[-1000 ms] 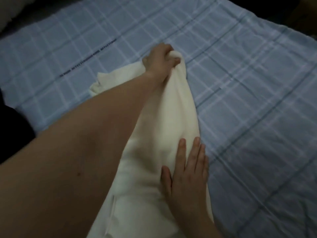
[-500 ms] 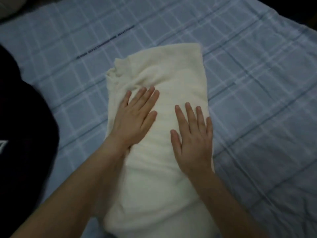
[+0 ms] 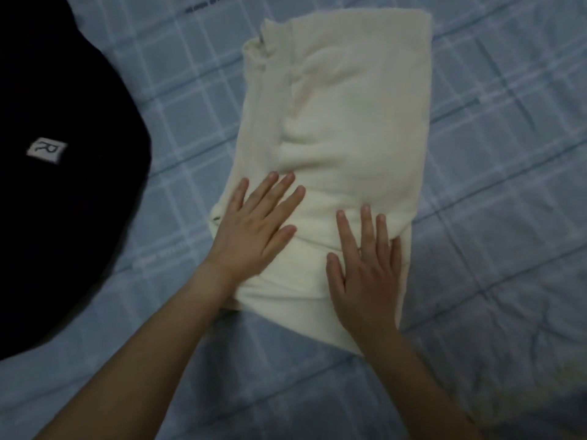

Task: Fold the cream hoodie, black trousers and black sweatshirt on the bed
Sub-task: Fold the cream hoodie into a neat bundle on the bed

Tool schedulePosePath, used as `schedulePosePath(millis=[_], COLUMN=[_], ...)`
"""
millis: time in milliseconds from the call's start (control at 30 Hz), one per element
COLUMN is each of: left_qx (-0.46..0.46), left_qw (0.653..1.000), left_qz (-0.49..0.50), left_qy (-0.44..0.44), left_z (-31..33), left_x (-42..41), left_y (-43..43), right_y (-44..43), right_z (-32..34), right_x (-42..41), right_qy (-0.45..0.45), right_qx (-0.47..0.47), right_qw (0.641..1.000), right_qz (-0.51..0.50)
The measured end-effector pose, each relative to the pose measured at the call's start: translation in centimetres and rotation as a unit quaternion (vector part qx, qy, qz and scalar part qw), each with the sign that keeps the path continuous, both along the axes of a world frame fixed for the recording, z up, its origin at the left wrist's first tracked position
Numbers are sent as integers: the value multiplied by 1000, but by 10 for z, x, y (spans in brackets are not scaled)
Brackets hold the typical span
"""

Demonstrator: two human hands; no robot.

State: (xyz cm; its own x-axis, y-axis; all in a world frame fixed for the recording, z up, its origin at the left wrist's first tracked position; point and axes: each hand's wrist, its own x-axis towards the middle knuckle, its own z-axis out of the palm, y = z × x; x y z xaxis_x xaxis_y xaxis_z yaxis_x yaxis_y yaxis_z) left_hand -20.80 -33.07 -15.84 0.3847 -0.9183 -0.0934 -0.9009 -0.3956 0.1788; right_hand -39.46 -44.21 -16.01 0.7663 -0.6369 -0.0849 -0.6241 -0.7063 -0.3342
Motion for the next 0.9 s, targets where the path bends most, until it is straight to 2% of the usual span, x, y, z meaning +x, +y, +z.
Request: schedulePosePath(millis=[67,133,233,267,400,567,733,900], left_qx=[-29,-58,-82,-90,-152,-148,-241,-259], left_qw=[999,992,940,921,874,855,765,735], left_qz=[13,102,297,327,356,343,380,395], left_qy=[13,34,149,192,293,361,462,487], left_z=[4,7,12,13,15,21,41,59], left_x=[-6,-13,-29,-36,-60,-62,-81,-150], left_y=[10,32,68,77,95,98,103,109], right_y=[5,11,18,20,24,4,-14,-26], right_z=[6,15,24,26,26,24,30,56], right_x=[-12,-30,-52,-57,-72,-88,-108,-160], right_qy=[-10,-10,-26,-44,-103,-143,-152,-145], right_qx=[1,-3,66,105,228,362,392,410], right_qw=[1000,997,987,983,958,916,906,900], right_qz=[-19,-71,-144,-144,-140,-94,-51,-34])
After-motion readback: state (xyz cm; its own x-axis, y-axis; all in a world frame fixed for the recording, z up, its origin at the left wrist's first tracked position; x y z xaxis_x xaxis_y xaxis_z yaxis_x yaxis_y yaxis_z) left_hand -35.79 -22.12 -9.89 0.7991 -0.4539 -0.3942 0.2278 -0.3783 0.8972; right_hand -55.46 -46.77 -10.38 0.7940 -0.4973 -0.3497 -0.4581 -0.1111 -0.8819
